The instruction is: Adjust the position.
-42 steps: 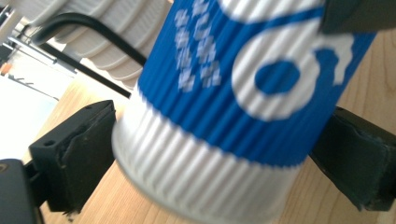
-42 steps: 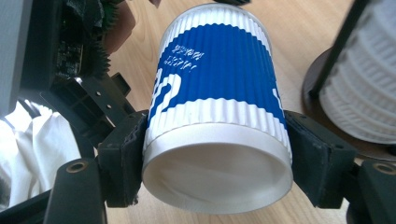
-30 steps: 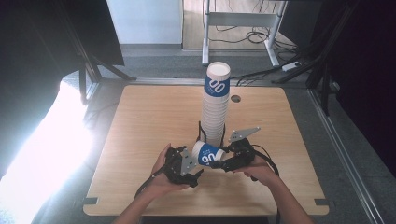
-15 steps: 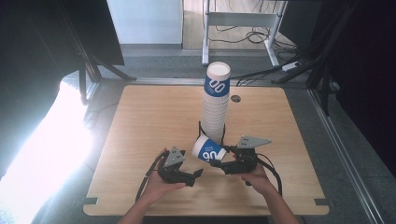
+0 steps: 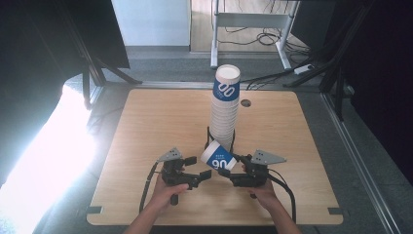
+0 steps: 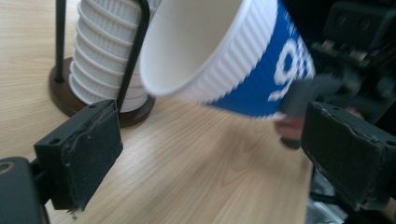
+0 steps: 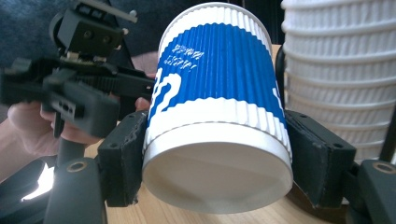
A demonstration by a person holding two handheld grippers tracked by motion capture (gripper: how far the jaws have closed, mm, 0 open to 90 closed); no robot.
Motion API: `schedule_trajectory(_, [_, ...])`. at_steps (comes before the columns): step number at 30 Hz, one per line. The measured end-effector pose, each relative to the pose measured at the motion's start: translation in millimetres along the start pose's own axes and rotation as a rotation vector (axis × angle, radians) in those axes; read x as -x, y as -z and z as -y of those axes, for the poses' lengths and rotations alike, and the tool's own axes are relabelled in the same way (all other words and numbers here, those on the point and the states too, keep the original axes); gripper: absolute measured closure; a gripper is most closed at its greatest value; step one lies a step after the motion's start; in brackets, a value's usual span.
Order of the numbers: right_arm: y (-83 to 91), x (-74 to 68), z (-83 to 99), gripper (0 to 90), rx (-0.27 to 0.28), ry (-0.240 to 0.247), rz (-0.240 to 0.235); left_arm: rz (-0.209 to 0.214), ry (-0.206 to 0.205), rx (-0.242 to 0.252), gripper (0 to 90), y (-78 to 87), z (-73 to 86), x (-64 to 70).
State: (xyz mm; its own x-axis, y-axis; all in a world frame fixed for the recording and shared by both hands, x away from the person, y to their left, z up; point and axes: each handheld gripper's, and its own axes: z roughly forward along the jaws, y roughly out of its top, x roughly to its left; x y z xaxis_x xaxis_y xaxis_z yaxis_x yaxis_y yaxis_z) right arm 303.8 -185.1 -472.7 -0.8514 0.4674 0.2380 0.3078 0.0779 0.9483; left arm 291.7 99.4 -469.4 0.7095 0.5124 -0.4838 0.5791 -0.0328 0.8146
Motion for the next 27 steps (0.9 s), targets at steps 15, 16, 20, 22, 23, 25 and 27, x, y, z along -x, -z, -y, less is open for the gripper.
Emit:
schedule_trajectory(15, [-1.1,-5.4,1.9,27.3,0.056,-0.007,0.013,0.042,0.048,0.022,5.7,-0.4,-1.0,1.9])
schedule_trajectory(16, [-1.3,-5.8,2.4,27.3,0.058,-0.009,0.013,0.044,0.052,0.023,5.6,-0.5,-1.1,1.7])
schedule_trajectory(20, [-0.4,-5.5,5.5,27.3,0.082,-0.014,0.024,0.057,0.076,0.038,5.7,-1.6,-2.0,1.5])
schedule_trajectory(22, [-0.6,-5.1,7.4,27.3,0.085,-0.016,0.027,0.061,0.087,0.043,5.7,-2.5,-2.9,1.3])
schedule_trajectory(23, [-0.8,-5.4,8.7,27.3,0.089,-0.018,0.030,0.062,0.091,0.044,5.7,-3.3,-3.2,1.5])
schedule_trajectory(25, [-0.9,-5.8,10.6,27.3,0.091,-0.020,0.031,0.060,0.097,0.046,5.7,-5.6,-3.7,2.0])
schedule_trajectory(27, [-1.2,-6.3,11.3,27.3,0.089,-0.015,0.034,0.060,0.112,0.044,5.6,-9.1,-4.1,2.8])
